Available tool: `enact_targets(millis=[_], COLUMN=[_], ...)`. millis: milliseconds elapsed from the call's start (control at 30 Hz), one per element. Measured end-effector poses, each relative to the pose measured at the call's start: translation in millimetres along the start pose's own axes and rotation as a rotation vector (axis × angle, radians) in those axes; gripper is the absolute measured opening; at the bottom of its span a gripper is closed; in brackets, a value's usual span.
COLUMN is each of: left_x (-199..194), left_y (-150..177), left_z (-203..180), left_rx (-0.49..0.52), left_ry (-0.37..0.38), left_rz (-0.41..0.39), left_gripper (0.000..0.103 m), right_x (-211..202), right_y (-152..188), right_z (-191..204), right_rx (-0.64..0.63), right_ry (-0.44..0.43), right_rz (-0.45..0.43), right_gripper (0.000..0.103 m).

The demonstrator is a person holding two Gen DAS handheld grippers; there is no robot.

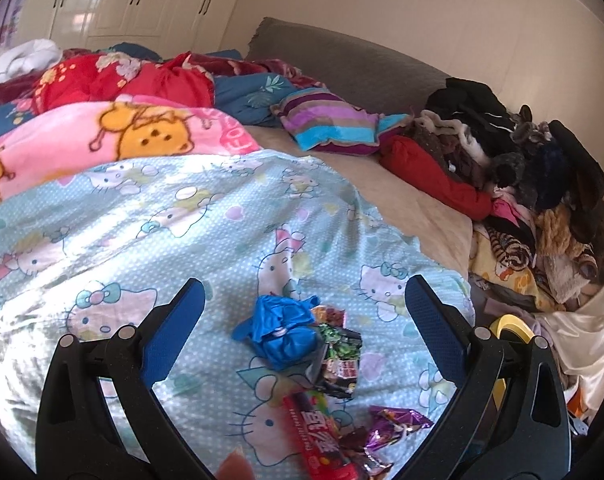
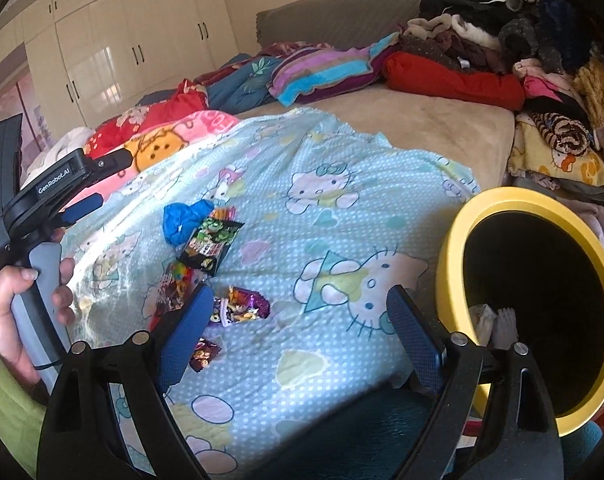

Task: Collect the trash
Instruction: 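Move both tools back over the candy wrappers on the bed, then grasp the blue plastic bag with the left tool while the right tool grasps purple candy wrappers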

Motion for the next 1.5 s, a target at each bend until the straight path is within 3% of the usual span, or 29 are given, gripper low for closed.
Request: enact_targets(millis=[533, 800, 1033, 1167, 1300, 1367, 1500], left_x=[26, 35, 50, 59, 72, 85, 92], left_y=[20, 28, 38, 40, 38, 42, 52], left_z=[23, 25, 24, 29, 37, 38, 39], left_rx=[-0.042, -0.044, -0.050, -0.074, -0.133, -0.146, -0.162], left_ry=[-0.001, 0.005, 0.017, 0.019, 0.028, 0.035, 0.045], left_rz=[0.079, 0.104, 0.148, 0.160, 0.180, 0.240, 0.264], left_gripper=[0.092, 0.089, 0.080, 0.078, 0.068, 0.063, 0.035], right_x=[50, 69, 93, 98, 99, 99, 93], right_y=[5, 9, 13, 12, 12, 11, 9], right_z=[4, 16, 17, 24, 30, 29, 23], right_rx=[0.066, 0.040, 0.081, 0.068, 0.049, 0.057, 0.076], right_ry=[-0.020, -0.040, -0.093, -0.151, -0.172, -0.183, -0.200], right_rz=[0.107, 0.163, 0.241, 0.247, 0.242, 0.236, 0.205], right_gripper=[0.085, 0.078, 0.067, 0.043, 0.041, 0.039, 0.030])
Point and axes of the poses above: each gripper's, at about its wrist camera, not at the fingertips, and x roughly the way its jaws point, z to its left, y to its underside, the point moved 2 cm from there along x, roughly the way its jaws point, and after that the axes turned 4 degrees about -y, right-handed, at the moved point
